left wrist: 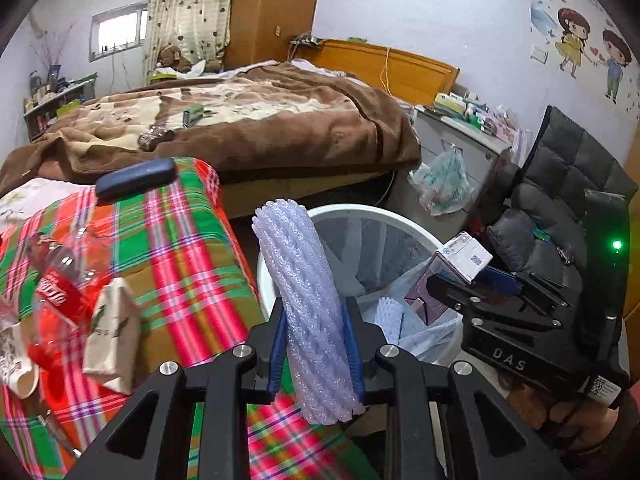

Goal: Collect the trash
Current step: 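Carry both items over the wastebasket and open both tools to drop them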

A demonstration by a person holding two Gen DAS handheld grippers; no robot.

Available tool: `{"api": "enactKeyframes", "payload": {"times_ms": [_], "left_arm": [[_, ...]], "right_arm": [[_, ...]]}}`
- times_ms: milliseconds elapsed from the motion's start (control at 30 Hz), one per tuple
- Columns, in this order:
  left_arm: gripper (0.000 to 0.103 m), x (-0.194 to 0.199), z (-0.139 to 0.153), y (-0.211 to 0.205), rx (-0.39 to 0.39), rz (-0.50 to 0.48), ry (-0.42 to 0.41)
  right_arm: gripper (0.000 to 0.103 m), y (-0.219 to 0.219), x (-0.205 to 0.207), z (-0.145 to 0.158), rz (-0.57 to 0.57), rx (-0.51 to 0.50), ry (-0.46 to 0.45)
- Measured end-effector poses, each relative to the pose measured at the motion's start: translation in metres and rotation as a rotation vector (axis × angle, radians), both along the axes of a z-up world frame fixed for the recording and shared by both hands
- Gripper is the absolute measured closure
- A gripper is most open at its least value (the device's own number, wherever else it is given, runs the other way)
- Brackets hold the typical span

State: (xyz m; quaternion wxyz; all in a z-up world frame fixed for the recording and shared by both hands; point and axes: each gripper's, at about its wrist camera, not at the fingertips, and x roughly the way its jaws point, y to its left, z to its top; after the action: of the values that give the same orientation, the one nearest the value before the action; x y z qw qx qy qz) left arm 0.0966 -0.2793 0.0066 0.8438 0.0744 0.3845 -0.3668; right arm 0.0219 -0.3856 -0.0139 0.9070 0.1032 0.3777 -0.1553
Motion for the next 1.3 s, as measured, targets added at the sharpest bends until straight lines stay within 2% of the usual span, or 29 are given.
{"api": "enactKeyframes", "payload": {"times_ms": [100, 167, 233, 333, 567, 667, 1033, 1300], "left_arm": [[0.076, 0.004, -0.008, -0.012, 0.008, -0.014, 0.023], [0.073, 0.005, -0.013, -0.017, 0.011, -0.022, 0.036], [0.061, 0.008, -0.017, -0.020, 0.016, -0.024, 0.052], [0.051, 0.006, -0.019, -0.019, 0.009, -0.030, 0.045], [0.047, 0.009, -0.017, -0.011, -0.001, -0.005, 0.049], [0.040, 0.011, -0.016, -0.007, -0.007, 0.008, 0.049], [0.040, 0.007, -0.004, 0.022, -0.033, 0.048, 0.026], [0.040, 0.006, 0.011, 0.076, -0.060, 0.133, -0.001]], "right_arm": [[0.044, -0.007, 0.004, -0.008, -0.002, -0.003, 0.037], [0.044, -0.011, 0.004, -0.011, -0.011, -0.006, 0.053], [0.044, -0.016, 0.005, -0.014, -0.027, 0.000, 0.074], [0.043, -0.019, 0.003, -0.017, -0.039, 0.011, 0.078], [0.041, -0.020, -0.001, -0.016, -0.044, 0.028, 0.060], [0.041, -0.020, 0.000, -0.014, -0.038, 0.025, 0.047], [0.041, -0.011, -0.003, -0.005, -0.017, 0.033, 0.006], [0.041, 0.011, -0.003, 0.010, 0.017, 0.052, -0.059]]}}
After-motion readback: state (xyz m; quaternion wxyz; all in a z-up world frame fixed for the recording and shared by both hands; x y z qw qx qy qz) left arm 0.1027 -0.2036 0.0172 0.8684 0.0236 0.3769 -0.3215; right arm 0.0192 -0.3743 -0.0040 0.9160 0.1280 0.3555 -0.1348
